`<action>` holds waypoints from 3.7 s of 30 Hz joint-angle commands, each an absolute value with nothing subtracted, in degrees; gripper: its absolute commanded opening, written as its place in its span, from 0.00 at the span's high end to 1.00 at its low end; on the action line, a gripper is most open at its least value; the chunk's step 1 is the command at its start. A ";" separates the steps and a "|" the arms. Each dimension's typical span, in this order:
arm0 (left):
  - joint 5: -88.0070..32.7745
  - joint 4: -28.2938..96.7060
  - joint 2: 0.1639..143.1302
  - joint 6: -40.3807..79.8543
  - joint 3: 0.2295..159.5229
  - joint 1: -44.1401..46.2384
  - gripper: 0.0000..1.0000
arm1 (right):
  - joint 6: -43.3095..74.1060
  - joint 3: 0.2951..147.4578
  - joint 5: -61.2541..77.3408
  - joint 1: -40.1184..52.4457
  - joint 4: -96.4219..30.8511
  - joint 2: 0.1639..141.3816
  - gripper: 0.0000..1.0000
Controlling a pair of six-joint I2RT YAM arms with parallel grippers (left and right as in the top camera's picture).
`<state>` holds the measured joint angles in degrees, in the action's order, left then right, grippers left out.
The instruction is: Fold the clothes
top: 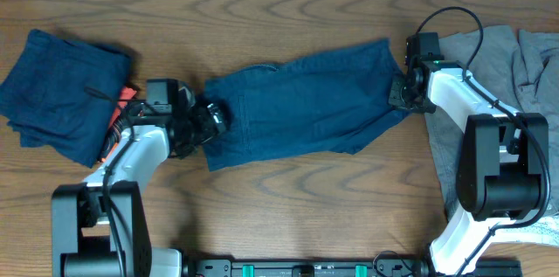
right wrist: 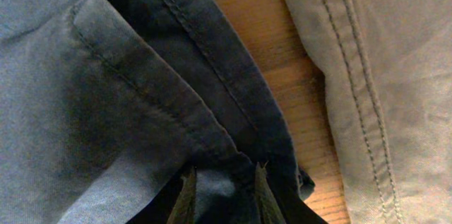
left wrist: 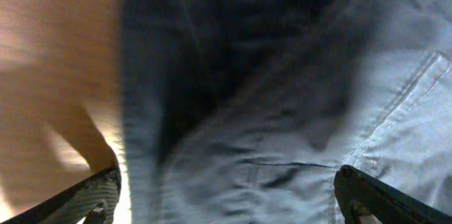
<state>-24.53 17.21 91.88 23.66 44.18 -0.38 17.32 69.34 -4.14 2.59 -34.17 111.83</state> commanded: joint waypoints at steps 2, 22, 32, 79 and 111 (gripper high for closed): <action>-27.24 15.40 94.74 22.72 43.35 2.81 0.05 | 16.45 68.55 -4.23 3.18 -34.81 110.34 0.73; -27.20 26.70 80.58 21.80 47.88 -0.91 0.94 | 3.95 68.62 18.52 7.42 -32.12 96.05 0.99; -27.29 38.61 67.72 21.85 55.02 -0.91 0.94 | 4.21 68.62 24.69 21.82 -27.40 107.07 0.99; -31.48 17.52 83.42 36.21 60.45 21.63 0.94 | 8.29 59.40 9.21 22.06 -31.03 109.40 0.89; -16.84 -6.04 100.22 23.79 60.55 14.59 0.55 | 9.15 70.13 22.35 21.91 -48.73 86.52 0.91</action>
